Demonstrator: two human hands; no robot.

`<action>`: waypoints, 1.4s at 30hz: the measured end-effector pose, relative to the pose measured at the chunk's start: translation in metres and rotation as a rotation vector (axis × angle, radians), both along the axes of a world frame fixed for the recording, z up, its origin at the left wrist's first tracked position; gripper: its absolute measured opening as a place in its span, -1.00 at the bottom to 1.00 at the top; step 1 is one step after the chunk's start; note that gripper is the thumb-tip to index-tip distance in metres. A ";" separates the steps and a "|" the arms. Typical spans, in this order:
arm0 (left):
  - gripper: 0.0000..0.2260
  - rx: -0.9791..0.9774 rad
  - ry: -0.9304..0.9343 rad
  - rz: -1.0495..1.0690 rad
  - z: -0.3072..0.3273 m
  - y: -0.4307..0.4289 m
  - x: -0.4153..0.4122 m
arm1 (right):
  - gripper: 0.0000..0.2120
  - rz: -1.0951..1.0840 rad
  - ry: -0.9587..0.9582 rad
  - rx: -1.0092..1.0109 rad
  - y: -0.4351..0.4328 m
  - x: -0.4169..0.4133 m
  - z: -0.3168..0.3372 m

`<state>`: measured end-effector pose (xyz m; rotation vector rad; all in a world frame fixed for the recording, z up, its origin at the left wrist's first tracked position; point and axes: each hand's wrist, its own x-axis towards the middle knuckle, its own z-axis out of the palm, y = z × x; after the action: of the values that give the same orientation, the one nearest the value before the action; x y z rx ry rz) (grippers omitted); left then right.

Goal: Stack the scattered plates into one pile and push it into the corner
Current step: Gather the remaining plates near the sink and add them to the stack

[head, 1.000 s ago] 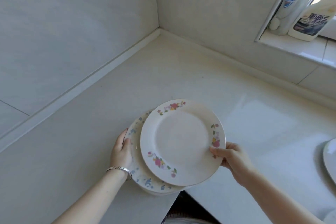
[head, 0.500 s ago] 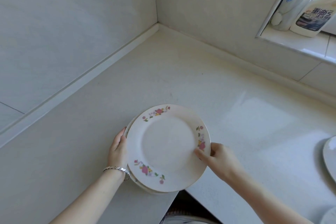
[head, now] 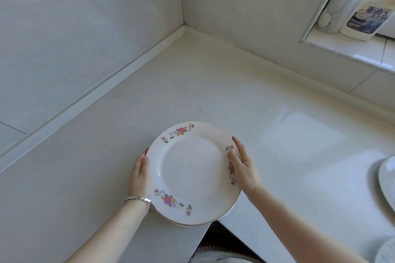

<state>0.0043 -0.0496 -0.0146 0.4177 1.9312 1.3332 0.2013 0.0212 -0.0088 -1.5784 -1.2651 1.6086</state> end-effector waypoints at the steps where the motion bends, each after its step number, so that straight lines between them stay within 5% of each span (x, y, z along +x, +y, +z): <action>1: -0.68 -0.044 0.080 -0.053 -0.002 0.000 -0.002 | -0.57 0.026 0.003 -0.017 0.002 0.002 -0.002; 5: -0.58 -0.256 0.546 -0.319 0.001 0.002 -0.002 | -0.74 0.137 0.025 -0.107 0.009 0.025 -0.004; 7: -0.55 -0.155 0.801 -0.460 0.010 0.005 0.007 | -0.82 0.123 -0.056 -0.126 0.007 0.047 -0.003; 9: -0.57 0.009 0.865 -0.600 0.018 0.012 0.024 | -0.86 0.079 -0.193 -0.066 0.002 0.079 -0.005; 13: -0.61 0.179 0.657 -0.872 0.049 0.031 0.077 | -0.92 0.093 -0.585 0.104 -0.010 0.167 -0.014; 16: -0.77 0.144 0.582 -1.045 0.053 0.044 0.117 | -0.74 0.250 -0.962 0.134 -0.016 0.235 -0.018; 19: -0.79 0.120 0.509 -1.113 0.051 0.053 0.152 | -0.56 0.535 -1.117 0.042 -0.023 0.289 -0.027; 26: -0.73 0.068 0.346 -1.275 0.034 0.048 0.195 | -0.40 0.835 -1.242 -0.268 -0.029 0.353 -0.033; 31: -0.74 -0.070 0.094 -1.124 0.031 0.048 0.206 | -0.49 0.877 -1.140 -0.227 -0.019 0.349 -0.049; 34: -0.75 -0.173 -0.096 -0.985 0.031 0.055 0.212 | -0.75 0.855 -1.034 -0.206 -0.013 0.340 -0.037; 42: -0.88 -0.292 -0.280 -1.047 0.025 0.050 0.242 | -0.67 0.781 -0.842 -0.029 0.020 0.310 0.035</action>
<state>0.2460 0.0007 0.0106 0.8743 1.2935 0.3876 0.5115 0.0415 0.0260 -2.0075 -2.5522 1.3461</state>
